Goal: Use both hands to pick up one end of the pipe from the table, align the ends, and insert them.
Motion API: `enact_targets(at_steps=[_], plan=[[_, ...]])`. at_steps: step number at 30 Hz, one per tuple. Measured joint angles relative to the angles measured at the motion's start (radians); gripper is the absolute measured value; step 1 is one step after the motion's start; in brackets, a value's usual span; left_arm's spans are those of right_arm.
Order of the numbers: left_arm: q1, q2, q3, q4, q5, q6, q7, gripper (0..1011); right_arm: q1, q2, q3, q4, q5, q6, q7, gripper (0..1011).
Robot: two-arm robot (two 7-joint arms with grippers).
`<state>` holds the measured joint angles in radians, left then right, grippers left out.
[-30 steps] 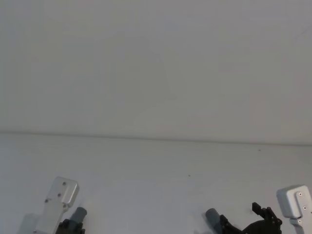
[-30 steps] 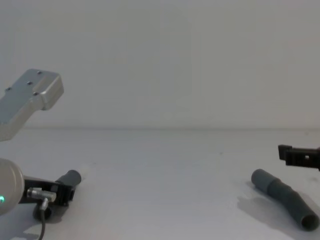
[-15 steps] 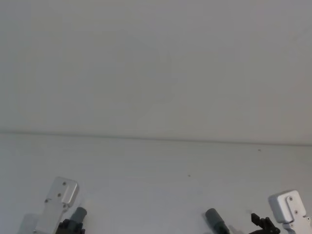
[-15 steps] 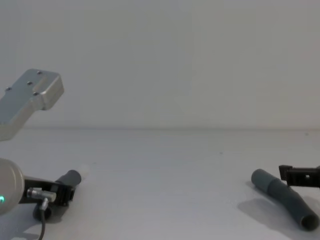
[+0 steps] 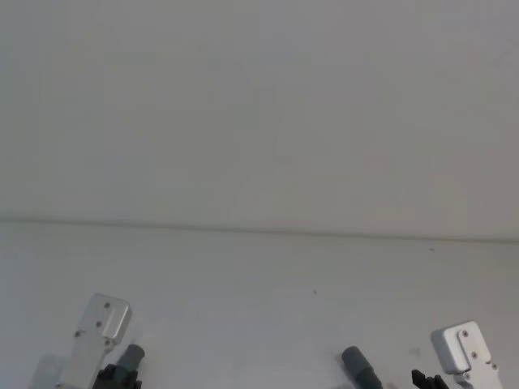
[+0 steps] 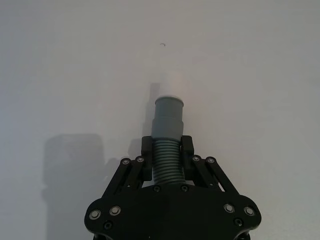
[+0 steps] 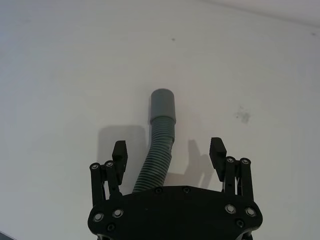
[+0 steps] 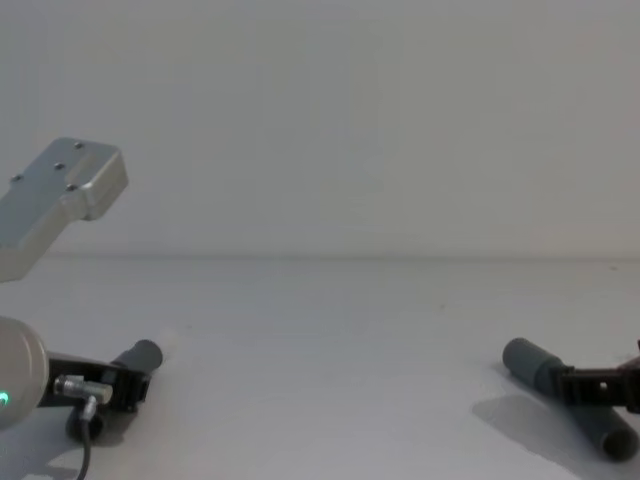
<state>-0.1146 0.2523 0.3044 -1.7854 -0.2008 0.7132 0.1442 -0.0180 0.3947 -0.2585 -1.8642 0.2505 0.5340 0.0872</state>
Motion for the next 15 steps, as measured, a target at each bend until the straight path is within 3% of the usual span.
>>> enact_targets(at_steps=[15], plan=[[0.000, 0.000, 0.000, 0.000, 0.000, 0.000, 0.000, 305, 0.032, -0.030, -0.012, 0.034, -0.015, 0.068, -0.012, 1001]])
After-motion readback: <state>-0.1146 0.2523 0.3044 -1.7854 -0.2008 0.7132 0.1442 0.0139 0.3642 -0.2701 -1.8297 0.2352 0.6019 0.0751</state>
